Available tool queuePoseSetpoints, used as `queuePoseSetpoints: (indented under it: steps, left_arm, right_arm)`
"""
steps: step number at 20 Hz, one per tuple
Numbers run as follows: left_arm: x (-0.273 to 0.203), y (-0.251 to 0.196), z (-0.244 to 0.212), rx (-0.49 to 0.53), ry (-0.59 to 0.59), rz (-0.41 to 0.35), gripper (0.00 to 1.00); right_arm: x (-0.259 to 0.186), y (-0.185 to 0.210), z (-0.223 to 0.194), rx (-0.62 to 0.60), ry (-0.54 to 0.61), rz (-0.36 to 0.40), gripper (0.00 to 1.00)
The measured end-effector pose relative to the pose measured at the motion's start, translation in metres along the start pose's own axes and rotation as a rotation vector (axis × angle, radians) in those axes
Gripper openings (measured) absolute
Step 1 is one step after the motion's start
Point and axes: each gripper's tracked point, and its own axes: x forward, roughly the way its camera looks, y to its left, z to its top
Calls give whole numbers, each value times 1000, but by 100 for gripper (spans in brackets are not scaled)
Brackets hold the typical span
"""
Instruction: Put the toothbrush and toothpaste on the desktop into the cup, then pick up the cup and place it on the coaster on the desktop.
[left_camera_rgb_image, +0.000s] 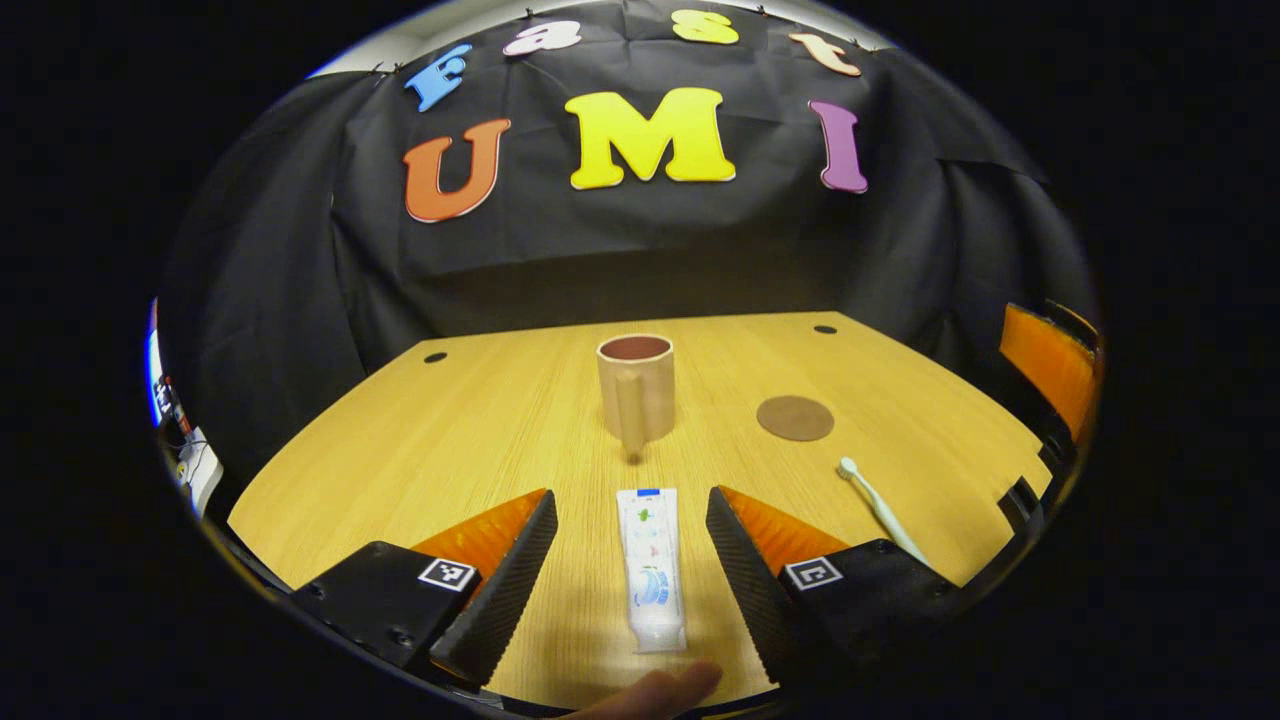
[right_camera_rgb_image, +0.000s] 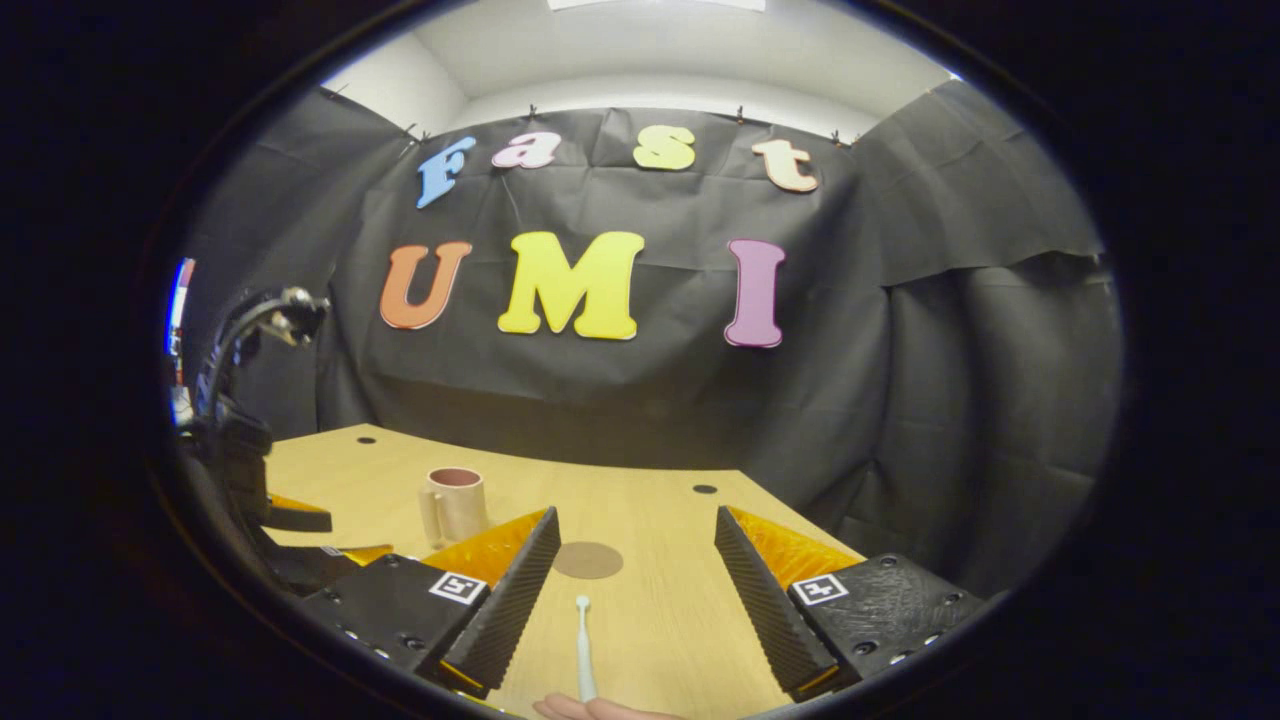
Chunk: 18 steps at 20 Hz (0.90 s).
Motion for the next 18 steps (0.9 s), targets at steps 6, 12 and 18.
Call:
queuePoseSetpoints:
  steps: [6, 12, 18]
  left_arm:
    - [3, -4, -49, -36, 150, -20, 95]
    - [4, -12, -56, -13, 179, -32, 95]
    - [9, -7, -60, -43, 220, -36, 86]
  right_arm:
    - [6, -2, -18, 19, 40, -4, 95]
    - [7, 3, -26, 20, 63, 8, 95]
    - [10, -8, -29, 27, 65, -19, 95]
